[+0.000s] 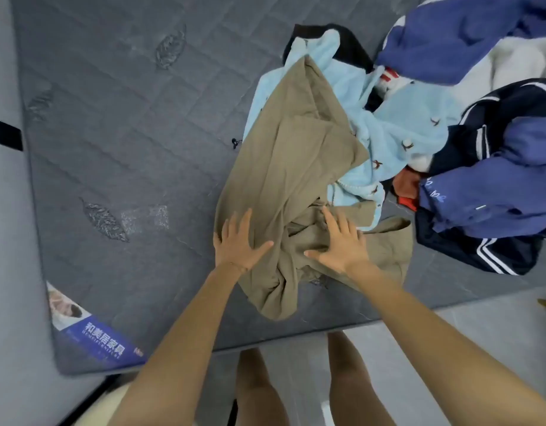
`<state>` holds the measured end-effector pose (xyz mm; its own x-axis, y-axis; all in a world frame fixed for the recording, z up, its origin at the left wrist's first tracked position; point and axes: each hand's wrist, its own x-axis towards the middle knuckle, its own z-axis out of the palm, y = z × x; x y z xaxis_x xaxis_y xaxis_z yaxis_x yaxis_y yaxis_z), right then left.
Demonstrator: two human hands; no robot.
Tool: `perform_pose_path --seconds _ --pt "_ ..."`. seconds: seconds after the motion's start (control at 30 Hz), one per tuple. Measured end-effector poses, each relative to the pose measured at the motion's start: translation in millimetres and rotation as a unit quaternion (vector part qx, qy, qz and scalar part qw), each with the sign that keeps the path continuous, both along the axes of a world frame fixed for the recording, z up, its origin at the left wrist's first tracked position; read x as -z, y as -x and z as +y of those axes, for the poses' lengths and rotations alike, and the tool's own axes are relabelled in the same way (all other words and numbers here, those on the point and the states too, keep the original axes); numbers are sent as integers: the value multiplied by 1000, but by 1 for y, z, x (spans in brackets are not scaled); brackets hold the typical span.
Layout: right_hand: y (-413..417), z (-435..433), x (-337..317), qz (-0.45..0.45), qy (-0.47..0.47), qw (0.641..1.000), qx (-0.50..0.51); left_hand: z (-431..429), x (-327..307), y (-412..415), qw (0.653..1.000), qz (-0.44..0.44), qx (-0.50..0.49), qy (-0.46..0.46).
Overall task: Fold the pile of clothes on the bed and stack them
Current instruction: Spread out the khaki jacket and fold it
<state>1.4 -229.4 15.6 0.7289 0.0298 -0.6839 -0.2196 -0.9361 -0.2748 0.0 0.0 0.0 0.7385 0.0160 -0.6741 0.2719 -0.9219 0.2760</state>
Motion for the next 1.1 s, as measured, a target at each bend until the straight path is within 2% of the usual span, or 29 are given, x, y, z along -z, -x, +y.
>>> perform_pose_path --seconds 0.17,0.33,0.57,0.8,0.97,1.1 --pt "4 8 37 2 -7 1000 7 -21 39 9 999 25 -44 -2" --pt "-1 17 66 3 6 1000 -2 -29 66 12 998 -19 -57 -22" --pt "6 14 85 -23 49 998 -36 -18 81 19 974 -108 -176 93" --pt "10 12 64 -80 -7 995 52 -7 52 13 934 -173 -273 150" --pt "15 43 25 -63 -51 996 47 12 18 3 934 -196 -252 161" --pt "21 84 -14 -85 -140 977 138 43 -24 -5 933 -227 -221 171"
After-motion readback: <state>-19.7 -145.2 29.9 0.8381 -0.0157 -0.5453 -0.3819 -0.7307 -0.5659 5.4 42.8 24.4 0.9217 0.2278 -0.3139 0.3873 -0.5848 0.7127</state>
